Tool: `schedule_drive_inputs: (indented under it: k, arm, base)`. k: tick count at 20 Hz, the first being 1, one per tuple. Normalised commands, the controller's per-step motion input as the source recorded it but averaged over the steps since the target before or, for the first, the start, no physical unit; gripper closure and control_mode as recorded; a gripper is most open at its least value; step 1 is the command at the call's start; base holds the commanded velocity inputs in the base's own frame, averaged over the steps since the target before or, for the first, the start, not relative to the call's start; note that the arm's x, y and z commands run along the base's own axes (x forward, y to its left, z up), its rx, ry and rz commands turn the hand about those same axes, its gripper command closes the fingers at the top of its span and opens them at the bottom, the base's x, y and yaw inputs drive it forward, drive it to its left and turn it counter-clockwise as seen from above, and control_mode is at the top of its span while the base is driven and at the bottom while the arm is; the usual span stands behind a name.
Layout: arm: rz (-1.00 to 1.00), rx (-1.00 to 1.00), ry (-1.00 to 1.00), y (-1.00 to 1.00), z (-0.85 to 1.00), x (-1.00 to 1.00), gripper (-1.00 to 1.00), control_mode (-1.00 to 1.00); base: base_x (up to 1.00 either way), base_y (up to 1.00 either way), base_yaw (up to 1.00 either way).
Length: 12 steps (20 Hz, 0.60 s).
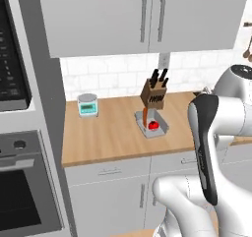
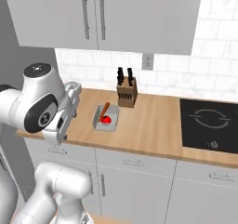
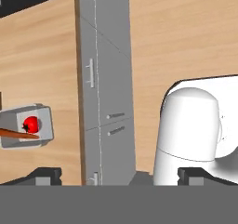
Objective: Take the meat container that has the steak and place it on the second highest rack of the freezer. Then take the vegetable container that has the tomato and carrot and place it on the highest rack of the freezer.
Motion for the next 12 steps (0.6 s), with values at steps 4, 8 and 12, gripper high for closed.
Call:
schedule_drive_inputs:
  k: [4, 8, 12]
  arm:
    - [0.00, 0.00, 0.00, 0.00, 0.00, 0.00, -1.00, 1.00]
    - [0.00, 0.00, 0.00, 0.00, 0.00, 0.00, -1.00, 1.00]
    - [0.00, 0.00, 0.00, 0.00, 0.00, 0.00, -1.00, 1.00]
  base:
    - [0.72, -0.09, 0.02]
    - [0.51, -0.14, 0.00]
    - [0.35, -0.11, 0.00]
